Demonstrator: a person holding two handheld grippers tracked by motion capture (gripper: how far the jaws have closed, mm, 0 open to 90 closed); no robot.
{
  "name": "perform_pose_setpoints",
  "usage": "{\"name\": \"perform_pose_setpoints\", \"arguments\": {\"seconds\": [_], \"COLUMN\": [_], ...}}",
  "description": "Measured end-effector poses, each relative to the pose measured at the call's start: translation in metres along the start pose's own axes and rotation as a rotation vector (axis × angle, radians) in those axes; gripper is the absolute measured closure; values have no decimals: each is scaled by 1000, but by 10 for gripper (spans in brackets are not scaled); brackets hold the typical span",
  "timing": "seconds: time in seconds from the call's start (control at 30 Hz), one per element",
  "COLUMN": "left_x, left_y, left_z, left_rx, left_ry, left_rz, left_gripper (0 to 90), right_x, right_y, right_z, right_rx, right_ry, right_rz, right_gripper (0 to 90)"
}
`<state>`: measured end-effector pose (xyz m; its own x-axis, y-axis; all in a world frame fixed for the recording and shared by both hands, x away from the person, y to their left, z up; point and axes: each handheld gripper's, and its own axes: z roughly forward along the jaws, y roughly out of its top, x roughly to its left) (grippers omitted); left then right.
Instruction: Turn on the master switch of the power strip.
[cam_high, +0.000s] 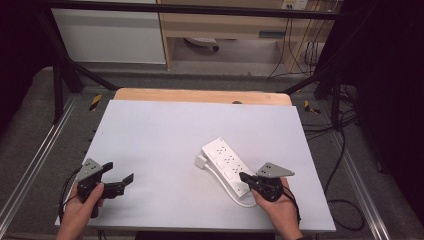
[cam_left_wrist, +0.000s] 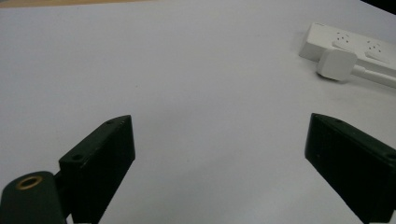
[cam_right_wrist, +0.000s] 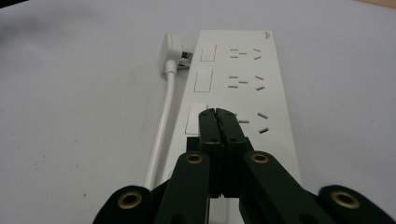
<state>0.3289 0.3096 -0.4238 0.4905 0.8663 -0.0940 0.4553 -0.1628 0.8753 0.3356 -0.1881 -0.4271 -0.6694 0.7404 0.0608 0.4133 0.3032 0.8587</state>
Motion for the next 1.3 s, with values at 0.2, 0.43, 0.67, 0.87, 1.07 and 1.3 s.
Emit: {"name": "perform_pose_setpoints", "arguments": {"seconds": [0.2, 0.43, 0.67, 0.87, 1.07, 1.3], "left_x": [-1, -2, -3, -4, -4, -5], "left_y": [0, 1, 1, 1, 1, 1], "left_z": [0, -1, 0, 0, 0, -1], "left_rx": [-1, 0, -3, -6, -7, -8], "left_ry": [-6, -9, -16, -17, -20, -21], "left_rz": [1, 5, 5, 1, 1, 2], "left_gripper": [84, 84, 85, 84, 84, 84], "right_x": [-3, -8, -17, -21, -26, -31], "right_y": [2, 4, 7, 8, 8, 8], "right_z": [-1, -3, -2, -5, -7, -11], "right_rx": [-16, -32, -47, -67, -84, -111], "right_ry": [-9, -23, -46, -58, -69, -81], "right_rz": [4, 12, 28, 36, 47, 66], "right_gripper": [900, 900, 900, 889, 843, 746]}}
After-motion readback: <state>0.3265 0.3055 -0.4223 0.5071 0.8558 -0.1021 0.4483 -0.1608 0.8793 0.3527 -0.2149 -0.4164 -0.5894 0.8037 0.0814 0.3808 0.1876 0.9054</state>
